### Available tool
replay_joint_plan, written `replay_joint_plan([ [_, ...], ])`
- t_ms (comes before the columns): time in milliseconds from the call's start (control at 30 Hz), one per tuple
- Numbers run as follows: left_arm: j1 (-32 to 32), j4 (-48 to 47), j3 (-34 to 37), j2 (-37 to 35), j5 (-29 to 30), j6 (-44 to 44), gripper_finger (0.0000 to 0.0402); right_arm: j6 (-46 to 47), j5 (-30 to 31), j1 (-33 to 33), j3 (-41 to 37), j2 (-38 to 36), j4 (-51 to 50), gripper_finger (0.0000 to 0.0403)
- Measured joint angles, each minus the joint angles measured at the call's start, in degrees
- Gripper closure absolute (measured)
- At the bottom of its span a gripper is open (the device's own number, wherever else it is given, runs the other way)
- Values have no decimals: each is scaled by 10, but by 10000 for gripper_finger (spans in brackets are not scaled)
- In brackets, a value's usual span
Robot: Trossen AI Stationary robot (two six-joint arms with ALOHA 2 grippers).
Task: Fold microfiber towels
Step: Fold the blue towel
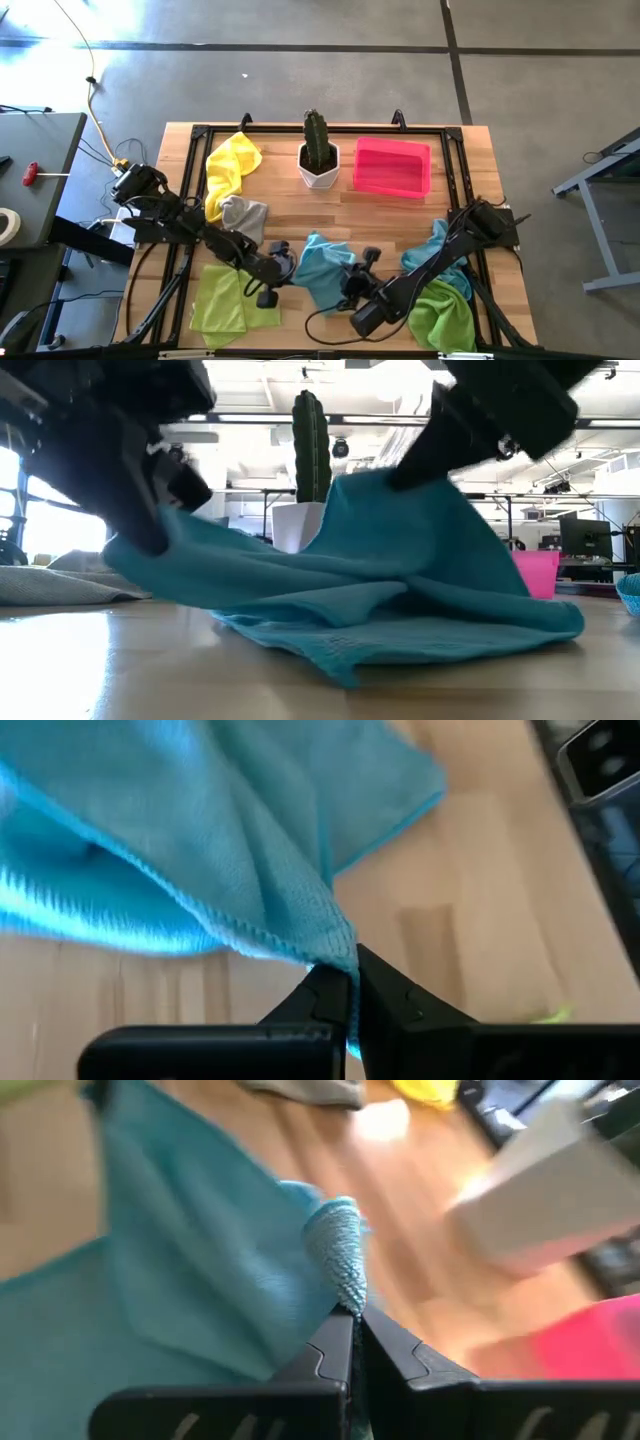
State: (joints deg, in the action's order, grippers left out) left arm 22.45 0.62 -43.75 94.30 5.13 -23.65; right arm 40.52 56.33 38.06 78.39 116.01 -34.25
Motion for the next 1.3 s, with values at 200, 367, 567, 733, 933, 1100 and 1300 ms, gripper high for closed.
replay_joint_plan([
  [200,-4,-32,0,0,-14,-20,401,-79,-54,-9,-86,0,266,402],
  [367,-7,-36,0,0,-56,-43,401,-106,-134,-28,-138,0,432,402],
  [567,-2,-39,0,0,-99,-60,401,-81,-257,-57,-142,-1,467,393],
  [733,10,-39,0,0,-101,-67,401,-94,-398,-86,-119,-22,433,332],
  [933,27,-38,0,0,-113,-77,401,-204,-458,-99,-55,-52,300,245],
  [1100,32,-5,0,1,-139,-89,401,-253,-386,-99,0,-47,236,227],
  [1300,30,73,0,1,-172,-90,401,-202,-303,-105,-6,-42,295,226],
])
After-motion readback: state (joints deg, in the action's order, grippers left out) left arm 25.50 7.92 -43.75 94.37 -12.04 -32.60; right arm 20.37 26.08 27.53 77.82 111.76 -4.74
